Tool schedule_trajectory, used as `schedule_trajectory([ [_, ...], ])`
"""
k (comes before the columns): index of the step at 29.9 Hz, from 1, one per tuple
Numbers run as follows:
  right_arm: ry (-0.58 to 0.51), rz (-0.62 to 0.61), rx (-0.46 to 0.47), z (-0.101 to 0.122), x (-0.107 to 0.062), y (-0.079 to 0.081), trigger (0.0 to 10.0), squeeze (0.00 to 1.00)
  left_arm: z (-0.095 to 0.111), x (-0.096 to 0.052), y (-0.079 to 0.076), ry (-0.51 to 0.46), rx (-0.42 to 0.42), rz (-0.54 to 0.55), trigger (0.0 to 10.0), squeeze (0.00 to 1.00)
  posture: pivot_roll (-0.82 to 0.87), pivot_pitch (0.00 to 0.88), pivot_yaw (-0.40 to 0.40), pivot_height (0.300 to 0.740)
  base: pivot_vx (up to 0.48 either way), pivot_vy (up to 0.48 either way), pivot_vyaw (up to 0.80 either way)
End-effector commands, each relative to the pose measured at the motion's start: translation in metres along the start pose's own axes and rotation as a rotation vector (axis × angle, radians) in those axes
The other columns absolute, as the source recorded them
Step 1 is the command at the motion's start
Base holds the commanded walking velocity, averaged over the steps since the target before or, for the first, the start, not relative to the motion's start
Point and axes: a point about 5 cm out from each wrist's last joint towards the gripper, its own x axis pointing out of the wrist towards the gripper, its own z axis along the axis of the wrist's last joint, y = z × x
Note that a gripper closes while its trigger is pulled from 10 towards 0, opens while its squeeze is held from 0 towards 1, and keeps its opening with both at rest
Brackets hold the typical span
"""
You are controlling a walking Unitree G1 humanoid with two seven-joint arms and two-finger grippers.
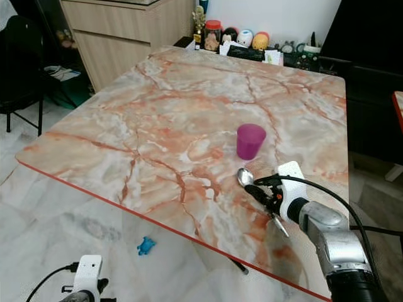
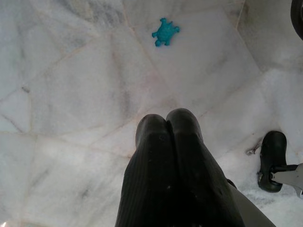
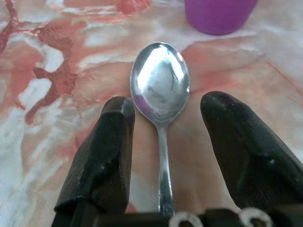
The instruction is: Setting the table
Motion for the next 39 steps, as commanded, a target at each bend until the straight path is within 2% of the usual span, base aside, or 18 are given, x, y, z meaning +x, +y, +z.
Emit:
schedule_trajectory([
  [1,0.014,0.011,-0.021,-0.001,0.002,0.002,10.0,0.0,-0.005,-0.001,0.001,0.023,-0.002,-0.001,10.0,0.0,0.05,0.053,0.002,0.74,0.0,0.0,0.0],
  [7,0.04,0.008,-0.034,-0.008,0.002,0.003,10.0,0.0,-0.004,-0.001,0.0,0.022,-0.001,-0.003,10.0,0.0,0.05,0.05,-0.002,0.74,0.0,0.0,0.0],
  [22,0.052,0.009,-0.091,-0.008,-0.011,0.008,10.0,0.0,-0.005,-0.001,-0.001,0.027,-0.004,-0.006,10.0,0.0,0.04,0.056,-0.002,0.74,0.0,0.0,0.0],
  [27,0.063,-0.035,-0.067,-0.012,-0.011,0.004,10.0,0.0,-0.007,-0.001,-0.002,0.03,-0.008,-0.007,10.0,0.0,0.05,0.062,-0.005,0.74,0.0,0.0,0.0],
  [32,0.071,-0.039,-0.07,-0.014,-0.01,0.003,10.0,0.0,-0.007,-0.001,-0.001,0.031,-0.008,-0.003,10.0,0.0,0.05,0.066,-0.004,0.74,0.0,0.0,0.0],
  [37,0.073,-0.047,-0.034,-0.019,-0.006,0.003,10.0,0.0,-0.008,-0.001,0.001,0.032,-0.007,0.002,10.0,0.0,0.05,0.071,-0.001,0.74,0.0,0.0,0.0],
  [38,0.07,-0.04,-0.024,-0.02,-0.004,0.005,8.4,0.0,-0.008,-0.001,0.002,0.033,-0.006,0.004,10.0,0.0,0.05,0.071,0.0,0.74,0.0,0.0,0.0],
  [39,0.069,-0.04,-0.021,-0.021,-0.003,0.006,8.0,0.0,-0.008,-0.001,0.002,0.034,-0.006,0.004,10.0,0.0,0.05,0.072,0.0,0.74,0.0,0.0,0.0],
])
